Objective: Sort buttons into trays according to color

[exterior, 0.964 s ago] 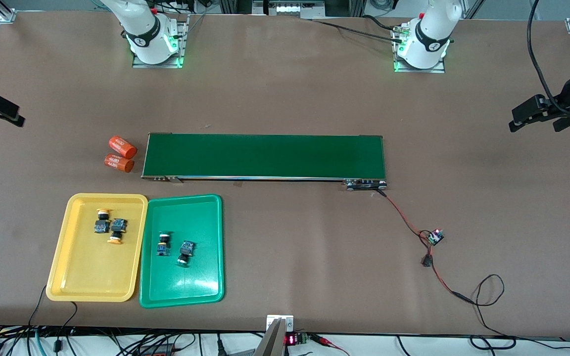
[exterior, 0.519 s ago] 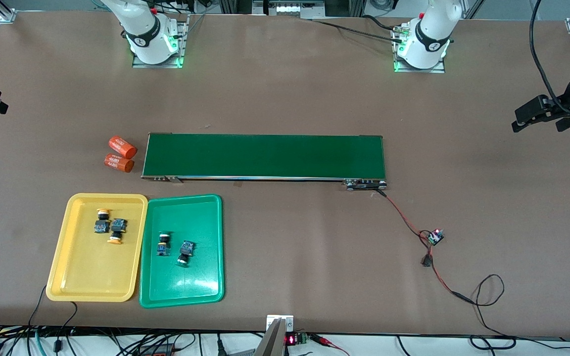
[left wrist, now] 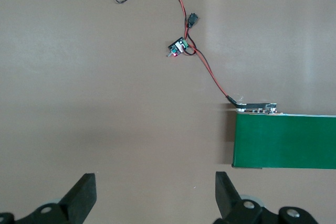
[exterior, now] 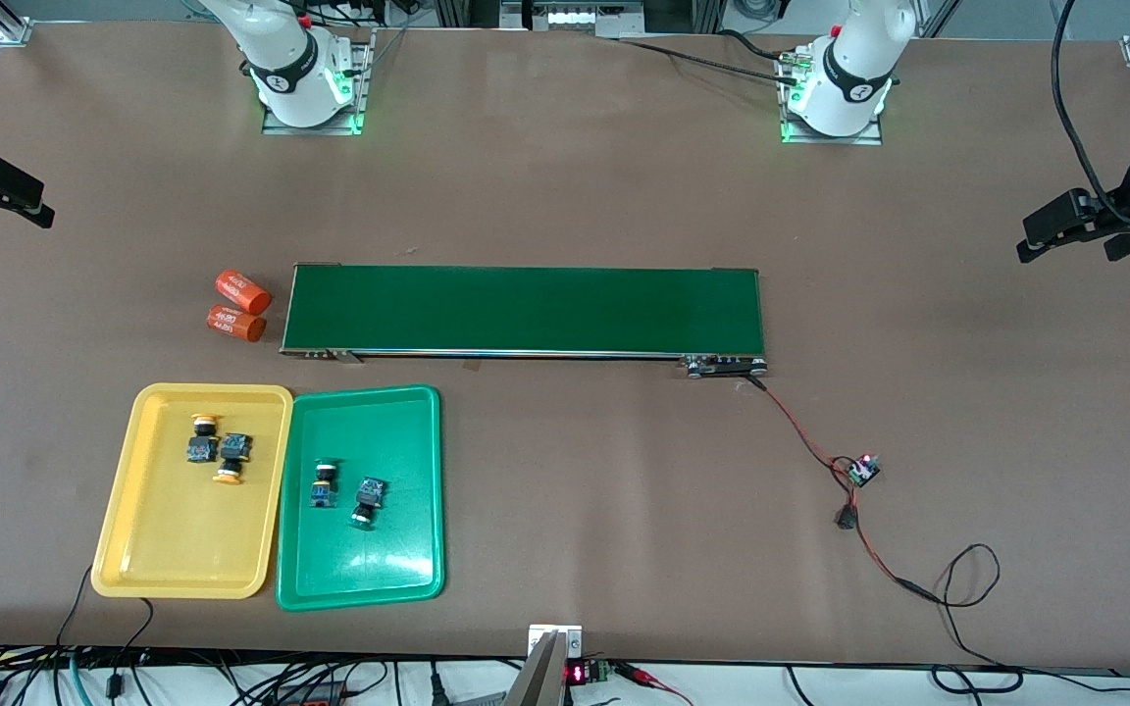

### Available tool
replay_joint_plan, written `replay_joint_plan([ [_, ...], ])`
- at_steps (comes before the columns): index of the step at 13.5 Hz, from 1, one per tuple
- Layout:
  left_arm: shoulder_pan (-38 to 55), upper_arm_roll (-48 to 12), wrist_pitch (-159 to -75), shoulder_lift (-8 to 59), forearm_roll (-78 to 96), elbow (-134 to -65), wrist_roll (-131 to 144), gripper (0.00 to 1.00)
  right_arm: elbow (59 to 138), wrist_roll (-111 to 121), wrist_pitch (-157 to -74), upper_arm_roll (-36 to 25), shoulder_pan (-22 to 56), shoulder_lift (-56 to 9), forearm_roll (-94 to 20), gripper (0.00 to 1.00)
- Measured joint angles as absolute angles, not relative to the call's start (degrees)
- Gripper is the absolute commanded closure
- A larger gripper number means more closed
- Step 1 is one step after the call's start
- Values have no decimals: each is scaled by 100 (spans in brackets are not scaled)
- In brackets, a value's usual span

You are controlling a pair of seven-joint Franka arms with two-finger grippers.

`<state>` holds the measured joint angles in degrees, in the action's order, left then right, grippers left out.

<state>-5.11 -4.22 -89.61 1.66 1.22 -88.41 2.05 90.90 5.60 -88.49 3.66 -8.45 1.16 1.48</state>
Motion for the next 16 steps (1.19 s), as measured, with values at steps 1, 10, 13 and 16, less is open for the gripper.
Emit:
replay_joint_plan([
  [1, -511, -421, -8961, 166, 122, -8841, 205, 0, 9088, 561, -8804, 363, -827, 117, 148, 0],
  [10, -545, -407, -8961, 177, 121, -8843, 205, 0, 9080, 561, -8707, 60, -418, 44, 163, 0],
  [13, -545, -407, -8961, 195, 121, -8843, 205, 0, 9080, 562, -8718, 80, -456, -29, 164, 0],
  [16, -550, -406, -8961, 195, 121, -8844, 205, 0, 9080, 562, -8719, 159, -494, -39, 164, 0],
])
